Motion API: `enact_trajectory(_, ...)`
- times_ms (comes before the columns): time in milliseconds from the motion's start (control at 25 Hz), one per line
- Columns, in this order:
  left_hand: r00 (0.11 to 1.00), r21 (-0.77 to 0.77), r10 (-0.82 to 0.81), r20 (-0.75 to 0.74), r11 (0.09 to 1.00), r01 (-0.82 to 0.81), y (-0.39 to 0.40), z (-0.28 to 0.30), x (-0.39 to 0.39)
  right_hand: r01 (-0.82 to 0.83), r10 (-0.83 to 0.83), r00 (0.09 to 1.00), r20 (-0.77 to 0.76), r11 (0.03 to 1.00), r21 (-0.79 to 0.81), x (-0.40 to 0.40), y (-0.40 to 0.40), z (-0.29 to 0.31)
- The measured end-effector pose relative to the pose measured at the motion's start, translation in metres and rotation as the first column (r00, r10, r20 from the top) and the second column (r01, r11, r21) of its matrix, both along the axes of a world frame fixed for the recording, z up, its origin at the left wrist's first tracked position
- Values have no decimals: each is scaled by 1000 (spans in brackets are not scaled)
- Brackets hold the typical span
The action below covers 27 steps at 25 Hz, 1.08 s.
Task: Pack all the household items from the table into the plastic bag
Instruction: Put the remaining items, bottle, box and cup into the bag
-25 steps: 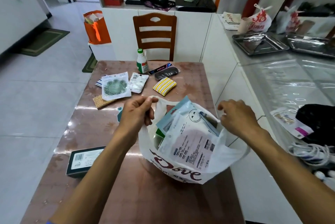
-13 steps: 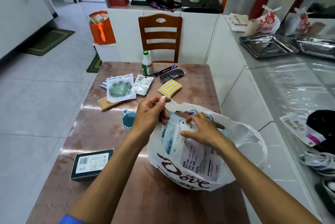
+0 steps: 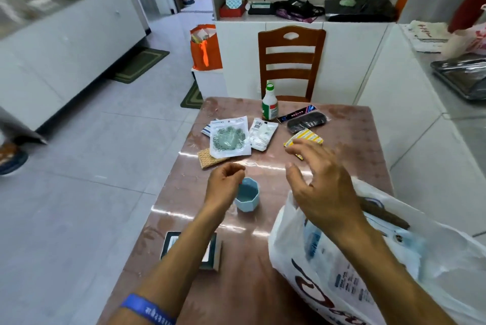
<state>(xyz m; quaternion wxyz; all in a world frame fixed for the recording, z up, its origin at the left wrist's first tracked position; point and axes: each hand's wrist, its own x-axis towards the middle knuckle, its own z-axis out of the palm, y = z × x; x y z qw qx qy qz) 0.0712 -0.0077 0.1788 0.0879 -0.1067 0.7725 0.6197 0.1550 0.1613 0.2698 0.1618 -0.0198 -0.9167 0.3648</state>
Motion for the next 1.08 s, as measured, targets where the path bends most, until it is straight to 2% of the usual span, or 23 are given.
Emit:
enact_trajectory(80,1000,-199,-10,-4,980,9,-25,-35,-41,-59,59,998,-8,996,69,-15,-40,-2)
enact_trajectory(200,988,-487,-154,25,861,147,-59,-89,-110,-130,109,981,163,984,124,-46,-93,-42)
enact_trajectory(280,954,-667,-287,88,694,271,-71,-123,-154,-90,49,958,284,987,134,-60,-113,-77)
enact_trajectory(360,880,-815,-422,220,417,403,-76,-149,-184,-59,-1,943,334,984,171,-64,-120,-105)
enact_trajectory(400,839,-833,-467,280,316,454,-78,-164,-195,-52,-17,933,359,982,182,-66,-124,-118)
enact_trajectory(480,790,-823,-517,329,254,509,-82,-188,-206,-59,-25,895,445,983,174,-69,-128,-133)
enact_trajectory(600,790,-877,-580,201,254,409,-87,-210,-203,-70,-21,863,505,985,160,-67,-130,-145)
enact_trajectory(680,797,-879,-600,64,345,330,-86,-210,-197,-75,-7,859,512,987,140,-68,-131,-143)
enact_trajectory(800,806,-794,-591,-26,502,343,-87,-204,-178,-95,25,855,519,989,109,-69,-134,-138)
enact_trajectory(880,840,-654,-523,-146,688,315,-88,-188,-155,-68,31,897,441,995,69,-67,-133,-132)
enact_trajectory(960,874,-530,-360,-327,836,146,-88,-155,-134,-37,30,936,352,999,14,-66,-129,-123)
enact_trajectory(1080,839,-396,-174,-515,917,-53,-85,-82,-112,-51,86,952,295,991,-126,-64,-122,-105)
